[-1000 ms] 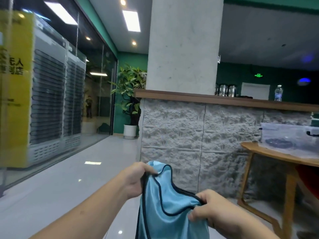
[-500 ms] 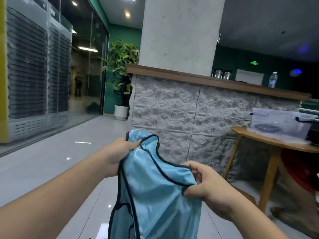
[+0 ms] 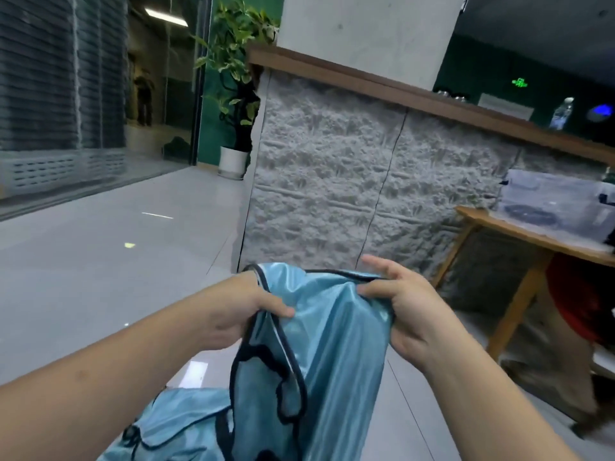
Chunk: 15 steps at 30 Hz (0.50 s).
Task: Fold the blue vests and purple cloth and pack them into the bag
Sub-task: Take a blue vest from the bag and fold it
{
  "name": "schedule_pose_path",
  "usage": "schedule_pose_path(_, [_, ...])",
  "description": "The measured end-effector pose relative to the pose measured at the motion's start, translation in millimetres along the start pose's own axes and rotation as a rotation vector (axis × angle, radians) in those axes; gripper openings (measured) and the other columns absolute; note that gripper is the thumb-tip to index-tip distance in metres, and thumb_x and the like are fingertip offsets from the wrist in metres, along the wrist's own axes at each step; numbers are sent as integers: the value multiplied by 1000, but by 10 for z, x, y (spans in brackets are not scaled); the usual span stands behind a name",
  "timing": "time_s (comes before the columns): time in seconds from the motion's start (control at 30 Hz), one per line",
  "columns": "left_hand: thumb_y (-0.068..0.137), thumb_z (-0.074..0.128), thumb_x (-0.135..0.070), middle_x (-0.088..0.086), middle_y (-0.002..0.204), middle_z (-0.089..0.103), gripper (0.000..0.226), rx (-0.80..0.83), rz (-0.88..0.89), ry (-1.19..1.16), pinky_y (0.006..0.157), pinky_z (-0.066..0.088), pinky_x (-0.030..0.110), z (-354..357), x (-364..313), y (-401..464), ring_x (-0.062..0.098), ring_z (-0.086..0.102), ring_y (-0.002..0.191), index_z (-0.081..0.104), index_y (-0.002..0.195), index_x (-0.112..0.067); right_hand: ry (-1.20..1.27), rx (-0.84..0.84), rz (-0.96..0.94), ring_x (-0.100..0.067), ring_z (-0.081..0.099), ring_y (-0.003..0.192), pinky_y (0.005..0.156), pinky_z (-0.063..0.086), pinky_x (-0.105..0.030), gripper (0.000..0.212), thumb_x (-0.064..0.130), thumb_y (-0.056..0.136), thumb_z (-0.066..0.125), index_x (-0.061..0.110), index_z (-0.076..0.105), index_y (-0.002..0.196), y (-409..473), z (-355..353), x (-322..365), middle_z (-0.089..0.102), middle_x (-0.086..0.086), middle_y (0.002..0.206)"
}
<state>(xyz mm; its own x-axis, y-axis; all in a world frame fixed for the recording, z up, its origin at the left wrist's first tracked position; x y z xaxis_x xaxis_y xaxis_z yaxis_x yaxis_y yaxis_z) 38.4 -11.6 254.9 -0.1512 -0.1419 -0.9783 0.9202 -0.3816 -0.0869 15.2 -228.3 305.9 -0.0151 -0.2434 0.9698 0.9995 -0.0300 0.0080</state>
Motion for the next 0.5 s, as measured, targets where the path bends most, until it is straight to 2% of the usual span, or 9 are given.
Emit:
schedule_pose_path(0.03, [86,58,17,28,111,73,36,-33,22,-21,89,58,49,-7,-49,29,43,73,102,70,117,4,68,-6,-67,-38,77,94,70,64,-39,56,-20,88,62,15,64,132,0,-15,48,72,-22,119])
schedule_pose_path(0.1, [88,43,21,29,113,73,41,-55,58,-131,81,62,46,-3,-141,19,43,74,101,69,117,5,208,25,-138,-38,74,108,83,64,-45,51,-4,91,68,17,61,137,-46,-10,5,72,-18,127])
schedule_pose_path(0.17, [90,41,16,27,105,74,37,-87,57,-206,71,63,42,-48,-147,-6,38,76,90,69,112,6,183,97,-1,-41,68,120,96,59,-51,53,12,87,72,8,60,138,-116,51,-280,71,-20,129])
schedule_pose_path(0.23, [90,41,9,24,95,74,32,-126,17,-242,65,61,39,-104,-77,-40,35,74,76,70,104,5,-12,143,190,-41,71,114,99,57,-53,46,7,84,75,1,66,129,-208,130,-565,75,-21,120])
schedule_pose_path(0.27, [91,42,5,23,93,73,30,-141,-9,-234,66,61,38,-130,-43,-59,35,73,74,70,102,4,-112,158,235,-41,73,110,98,57,-53,41,0,86,74,0,68,126,-244,157,-636,76,-20,116])
schedule_pose_path(0.33, [99,46,-7,23,103,75,30,-176,-50,-198,74,60,40,-204,8,-84,34,74,82,72,110,5,-240,170,219,-40,75,105,96,59,-53,37,-9,89,70,0,70,124,-257,167,-630,78,-18,113])
schedule_pose_path(0.43, [106,51,-32,19,117,75,40,-204,-52,-218,88,57,44,-318,44,-59,33,74,100,71,126,-4,-139,184,100,-42,74,106,91,62,-53,38,-8,88,69,5,70,124,-223,140,-441,77,-19,116])
schedule_pose_path(0.5, [102,51,-57,14,117,76,58,-220,-68,-261,89,57,44,-335,138,-43,31,74,103,71,128,-10,-90,194,101,-42,74,105,89,62,-55,42,-6,87,70,7,68,127,-242,186,-448,77,-19,117])
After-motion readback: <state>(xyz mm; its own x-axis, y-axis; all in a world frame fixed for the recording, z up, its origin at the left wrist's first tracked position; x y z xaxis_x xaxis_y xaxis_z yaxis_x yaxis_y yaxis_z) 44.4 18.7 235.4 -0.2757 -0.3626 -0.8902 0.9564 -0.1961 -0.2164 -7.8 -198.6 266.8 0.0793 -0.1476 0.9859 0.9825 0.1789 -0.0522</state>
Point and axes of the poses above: each hand's wrist, its own y-axis towards the middle knuckle, its own z-axis out of the palm, x = y × z, the point moved 5 cm from there along y, towards the middle knuckle
